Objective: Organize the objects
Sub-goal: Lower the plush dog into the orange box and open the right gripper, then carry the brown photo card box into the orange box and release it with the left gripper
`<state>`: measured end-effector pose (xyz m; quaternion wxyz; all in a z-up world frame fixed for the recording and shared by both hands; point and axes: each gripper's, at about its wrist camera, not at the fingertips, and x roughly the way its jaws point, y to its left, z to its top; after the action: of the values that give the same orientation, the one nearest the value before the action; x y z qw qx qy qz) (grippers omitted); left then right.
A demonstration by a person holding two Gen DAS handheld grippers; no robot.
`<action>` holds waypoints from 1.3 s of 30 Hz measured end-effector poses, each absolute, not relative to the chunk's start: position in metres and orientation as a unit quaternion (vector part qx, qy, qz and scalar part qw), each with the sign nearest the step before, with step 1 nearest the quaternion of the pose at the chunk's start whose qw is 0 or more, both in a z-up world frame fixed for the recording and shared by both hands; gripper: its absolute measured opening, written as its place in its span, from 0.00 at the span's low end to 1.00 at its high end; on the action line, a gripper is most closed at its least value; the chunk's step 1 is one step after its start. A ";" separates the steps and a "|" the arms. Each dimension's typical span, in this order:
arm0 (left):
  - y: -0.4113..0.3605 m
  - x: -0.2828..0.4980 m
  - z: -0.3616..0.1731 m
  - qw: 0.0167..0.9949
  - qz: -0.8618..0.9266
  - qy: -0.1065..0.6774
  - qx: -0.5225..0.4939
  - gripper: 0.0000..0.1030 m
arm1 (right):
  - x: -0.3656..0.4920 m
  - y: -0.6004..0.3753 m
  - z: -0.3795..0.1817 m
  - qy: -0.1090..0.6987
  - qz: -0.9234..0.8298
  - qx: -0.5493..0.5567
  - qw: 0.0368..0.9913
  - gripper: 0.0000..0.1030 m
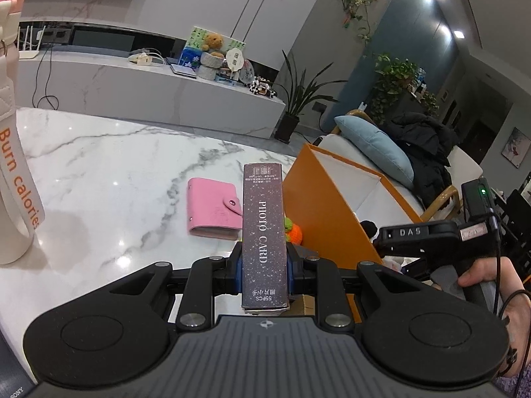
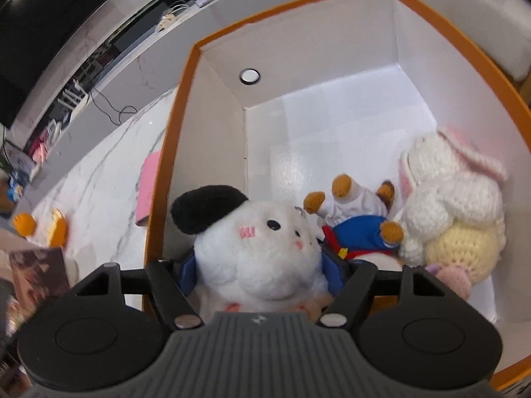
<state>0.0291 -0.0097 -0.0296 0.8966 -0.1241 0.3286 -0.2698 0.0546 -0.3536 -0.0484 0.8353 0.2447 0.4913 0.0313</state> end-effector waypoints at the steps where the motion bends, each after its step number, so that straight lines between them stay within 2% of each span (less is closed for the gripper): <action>1: -0.010 0.028 -0.029 0.896 -0.273 0.327 -0.124 0.26 | 0.052 -0.353 -0.052 0.491 0.031 0.256 0.832 0.75; 5: -0.007 0.028 -0.027 0.896 -0.278 0.325 -0.124 0.26 | 0.047 -0.352 -0.045 0.488 0.030 0.243 0.838 0.83; 7: -0.007 0.029 -0.027 0.895 -0.277 0.326 -0.126 0.26 | 0.039 -0.349 -0.041 0.481 0.029 0.221 0.848 0.91; 11: -0.009 0.028 -0.025 0.895 -0.280 0.325 -0.125 0.26 | 0.024 -0.364 -0.028 0.442 0.058 0.233 0.864 0.92; 17: -0.012 0.023 -0.020 0.896 -0.290 0.315 -0.118 0.26 | -0.012 -0.413 -0.004 0.321 0.081 0.343 0.879 0.92; 19: -0.016 0.022 -0.015 0.898 -0.285 0.315 -0.114 0.26 | -0.021 -0.419 0.002 0.299 0.054 0.343 0.889 0.93; 21: -0.019 0.019 -0.008 0.901 -0.289 0.303 -0.111 0.26 | -0.033 -0.424 0.004 0.269 0.043 0.340 0.900 0.99; 23: -0.022 0.019 -0.002 0.903 -0.292 0.295 -0.110 0.26 | -0.044 -0.422 0.010 0.246 0.046 0.335 0.908 0.99; 29: -0.040 0.030 0.002 0.898 -0.297 0.305 -0.112 0.26 | -0.037 -0.385 0.024 0.302 0.070 0.222 0.925 0.99; 35: -0.045 0.038 -0.018 0.892 -0.273 0.340 -0.116 0.26 | -0.034 -0.389 0.009 0.322 0.089 0.235 0.913 0.99; 39: -0.050 0.039 -0.003 0.897 -0.272 0.330 -0.110 0.26 | -0.041 -0.398 0.012 0.302 0.087 0.263 0.912 0.99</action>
<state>0.0385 -0.0497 -0.0033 0.8972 -0.1104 0.3296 -0.2724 -0.0405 -0.3984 0.0117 0.9122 0.2627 0.3022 0.0867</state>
